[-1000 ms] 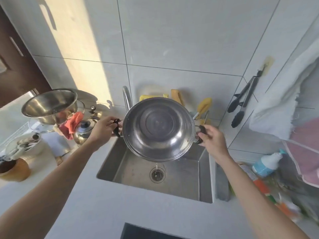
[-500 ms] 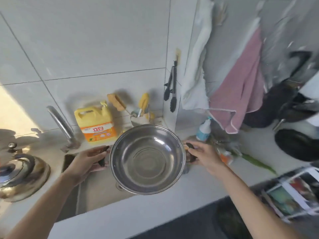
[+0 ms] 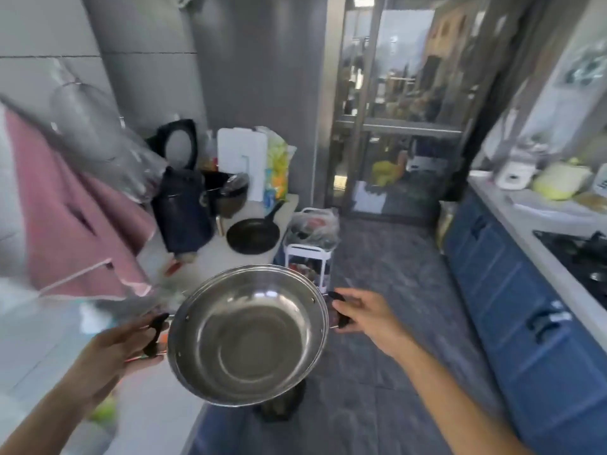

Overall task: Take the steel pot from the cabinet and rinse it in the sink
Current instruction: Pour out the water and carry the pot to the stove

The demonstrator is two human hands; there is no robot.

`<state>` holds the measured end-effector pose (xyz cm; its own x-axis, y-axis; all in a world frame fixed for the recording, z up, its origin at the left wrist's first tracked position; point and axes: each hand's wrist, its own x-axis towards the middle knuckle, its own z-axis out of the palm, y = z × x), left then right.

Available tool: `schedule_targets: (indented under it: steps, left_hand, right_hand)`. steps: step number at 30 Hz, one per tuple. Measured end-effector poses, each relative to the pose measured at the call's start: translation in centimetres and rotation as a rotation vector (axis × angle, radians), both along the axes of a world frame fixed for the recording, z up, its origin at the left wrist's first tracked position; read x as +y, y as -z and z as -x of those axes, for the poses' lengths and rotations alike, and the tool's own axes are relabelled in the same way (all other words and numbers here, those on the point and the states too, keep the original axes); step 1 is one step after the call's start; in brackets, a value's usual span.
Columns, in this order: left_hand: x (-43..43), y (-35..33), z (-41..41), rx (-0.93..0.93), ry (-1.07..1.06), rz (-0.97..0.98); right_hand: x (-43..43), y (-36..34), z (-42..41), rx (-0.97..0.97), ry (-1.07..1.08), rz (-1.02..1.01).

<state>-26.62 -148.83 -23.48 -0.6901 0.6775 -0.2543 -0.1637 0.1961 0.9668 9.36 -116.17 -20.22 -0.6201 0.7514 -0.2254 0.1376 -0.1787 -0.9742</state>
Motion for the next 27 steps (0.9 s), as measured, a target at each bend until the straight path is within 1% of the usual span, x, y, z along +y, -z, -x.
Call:
schedule_targets:
  steps: [4,8,14,19,23,27]
  left_hand:
    - [17.6,0.0,-5.2,0.006,0.241,0.005]
    - [33.1,0.4,-13.9,-0.030,0.418,0.004]
    - [50.4,0.9,-27.5,-0.027,0.631,0.013]
    - [61.8,1.2,-34.6,-0.017,0.721,0.023]
    - [70.9,2.0,-36.7,-0.011,0.758,0.047]
    - [80.5,2.1,-37.3,-0.008,0.778,0.040]
  right_hand:
    - [5.9,-1.0,-13.2,0.021,0.227,-0.013]
    - [10.4,-1.2,-25.7,0.026,0.437,-0.033]
    - [15.2,-0.7,-39.0,0.018,0.710,-0.046]
    - [20.4,0.9,-44.5,-0.010,0.879,-0.006]
    - [26.7,1.9,-45.7,-0.016,0.937,0.007]
    - [35.1,2.5,-45.1,-0.025,0.972,0.005]
